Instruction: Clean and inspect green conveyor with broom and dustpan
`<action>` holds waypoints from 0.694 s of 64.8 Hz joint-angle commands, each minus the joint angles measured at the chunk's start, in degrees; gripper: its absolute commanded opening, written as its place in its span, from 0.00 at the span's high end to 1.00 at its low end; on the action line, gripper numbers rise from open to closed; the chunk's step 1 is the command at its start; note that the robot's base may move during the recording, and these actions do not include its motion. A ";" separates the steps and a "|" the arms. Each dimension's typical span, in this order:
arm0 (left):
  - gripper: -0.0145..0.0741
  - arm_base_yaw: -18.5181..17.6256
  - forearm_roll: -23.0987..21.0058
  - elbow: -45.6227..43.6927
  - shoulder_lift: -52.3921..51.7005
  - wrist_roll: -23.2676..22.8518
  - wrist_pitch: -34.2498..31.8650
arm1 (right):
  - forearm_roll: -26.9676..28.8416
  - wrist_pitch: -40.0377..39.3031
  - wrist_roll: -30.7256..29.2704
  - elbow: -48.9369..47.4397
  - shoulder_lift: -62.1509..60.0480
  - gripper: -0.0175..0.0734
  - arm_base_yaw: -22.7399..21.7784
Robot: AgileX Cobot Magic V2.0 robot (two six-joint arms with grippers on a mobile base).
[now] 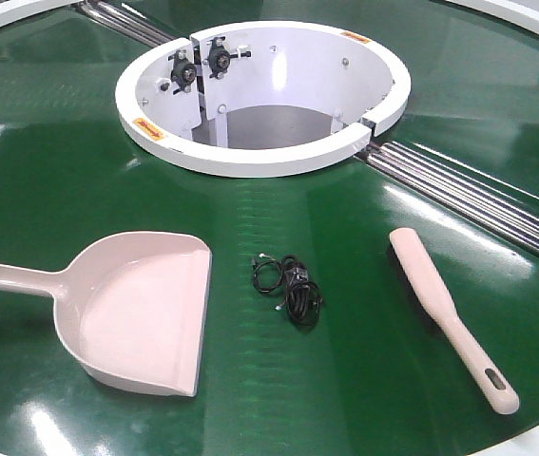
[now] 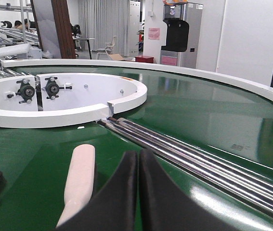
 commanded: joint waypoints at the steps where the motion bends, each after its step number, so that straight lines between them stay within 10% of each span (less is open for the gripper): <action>1: 0.33 0.09 -0.84 -4.81 1.16 5.82 -0.90 | -0.12 -4.03 -0.27 0.24 -0.62 0.82 -0.01; 23: 0.33 0.09 -0.78 -26.67 18.71 16.91 17.90 | -0.12 -4.03 -0.27 0.24 -0.67 0.82 -0.01; 45: 0.26 0.03 -0.25 -42.95 41.21 37.92 29.69 | -0.12 -4.03 -0.27 0.24 -0.67 0.82 -0.01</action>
